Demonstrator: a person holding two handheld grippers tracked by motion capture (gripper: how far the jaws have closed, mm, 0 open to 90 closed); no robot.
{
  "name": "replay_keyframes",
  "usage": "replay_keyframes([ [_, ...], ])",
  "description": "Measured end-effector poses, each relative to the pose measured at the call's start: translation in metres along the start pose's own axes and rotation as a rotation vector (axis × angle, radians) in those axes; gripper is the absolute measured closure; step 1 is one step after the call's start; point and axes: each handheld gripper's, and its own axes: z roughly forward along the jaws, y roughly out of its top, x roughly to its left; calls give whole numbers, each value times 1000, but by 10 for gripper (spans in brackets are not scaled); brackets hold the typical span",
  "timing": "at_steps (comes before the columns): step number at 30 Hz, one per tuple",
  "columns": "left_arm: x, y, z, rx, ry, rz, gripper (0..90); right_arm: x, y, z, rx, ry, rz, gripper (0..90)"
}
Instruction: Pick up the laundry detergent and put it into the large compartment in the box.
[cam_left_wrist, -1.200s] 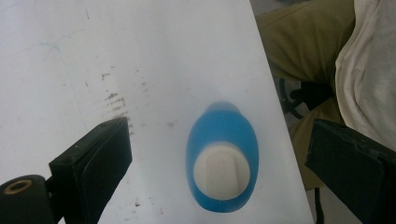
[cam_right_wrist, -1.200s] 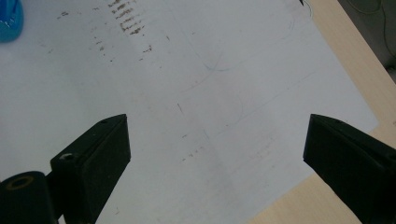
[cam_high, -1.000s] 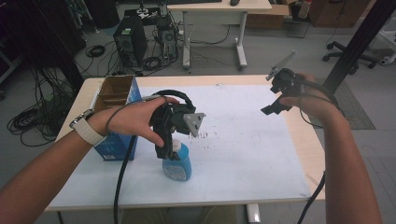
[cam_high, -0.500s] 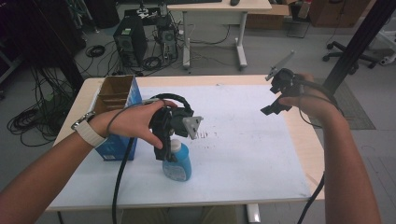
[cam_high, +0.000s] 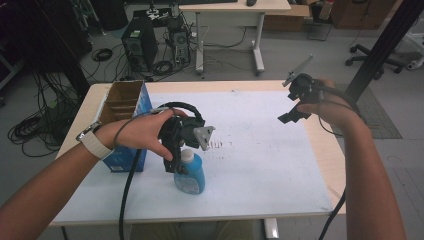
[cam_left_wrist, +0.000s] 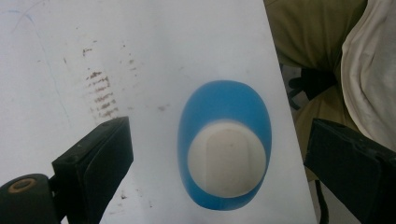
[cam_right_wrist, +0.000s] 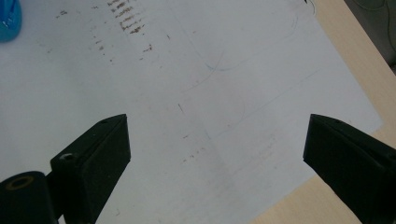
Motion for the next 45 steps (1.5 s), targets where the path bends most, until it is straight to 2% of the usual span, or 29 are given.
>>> replay_keyframes([
  [9,0,-4,9,0,-19,-14,86,-1,0,1,5,-2,1,75],
  [18,0,-5,14,-4,-16,-9,83,0,1,4,5,5,-3,75],
  [22,0,-5,19,0,-27,0,82,0,1,3,7,5,-3,75],
  [25,-1,-7,23,1,-35,-10,83,0,0,3,8,3,0,75],
  [45,4,-8,37,25,-29,-2,108,1,1,3,8,5,0,75],
])
